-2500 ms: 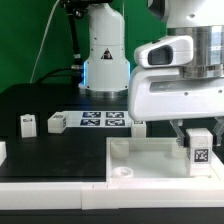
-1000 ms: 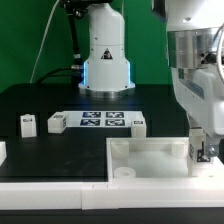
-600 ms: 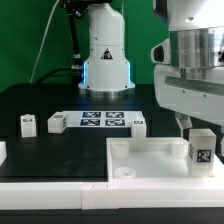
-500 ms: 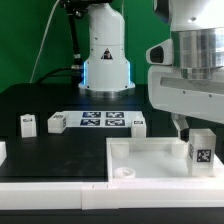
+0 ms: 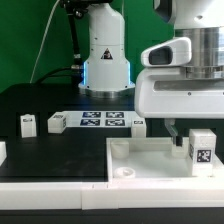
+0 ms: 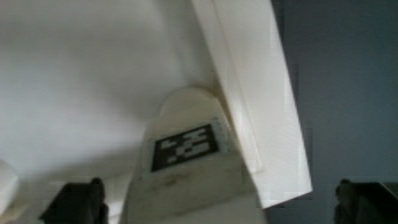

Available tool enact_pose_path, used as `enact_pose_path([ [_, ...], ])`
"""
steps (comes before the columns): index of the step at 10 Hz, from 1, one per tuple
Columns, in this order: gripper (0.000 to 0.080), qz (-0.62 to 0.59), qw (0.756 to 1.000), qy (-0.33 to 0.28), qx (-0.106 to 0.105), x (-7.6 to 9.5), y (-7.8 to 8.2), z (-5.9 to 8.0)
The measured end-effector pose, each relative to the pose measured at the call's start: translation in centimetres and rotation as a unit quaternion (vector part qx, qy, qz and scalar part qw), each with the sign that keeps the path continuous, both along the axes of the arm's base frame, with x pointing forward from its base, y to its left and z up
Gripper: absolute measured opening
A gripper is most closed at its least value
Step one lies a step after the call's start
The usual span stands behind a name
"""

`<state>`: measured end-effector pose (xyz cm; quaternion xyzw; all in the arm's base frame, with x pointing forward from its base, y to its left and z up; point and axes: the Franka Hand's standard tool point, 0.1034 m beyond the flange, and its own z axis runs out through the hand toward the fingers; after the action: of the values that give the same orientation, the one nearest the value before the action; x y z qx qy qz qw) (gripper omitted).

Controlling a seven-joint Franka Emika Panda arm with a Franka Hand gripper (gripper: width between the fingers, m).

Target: Assemble one leg

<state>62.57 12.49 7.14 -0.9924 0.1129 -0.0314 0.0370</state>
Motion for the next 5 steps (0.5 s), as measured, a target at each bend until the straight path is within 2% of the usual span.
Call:
enact_pose_path([
  [2, 0.0649, 0.083, 0.996, -0.008, -0.010, 0.09, -0.44, -0.04],
  [4, 0.0649, 0.065, 0.998, -0.007, -0.008, 0.09, -0.41, -0.04],
  [5, 0.0499, 0.065, 0.998, -0.007, -0.008, 0.09, -0.42, -0.04],
])
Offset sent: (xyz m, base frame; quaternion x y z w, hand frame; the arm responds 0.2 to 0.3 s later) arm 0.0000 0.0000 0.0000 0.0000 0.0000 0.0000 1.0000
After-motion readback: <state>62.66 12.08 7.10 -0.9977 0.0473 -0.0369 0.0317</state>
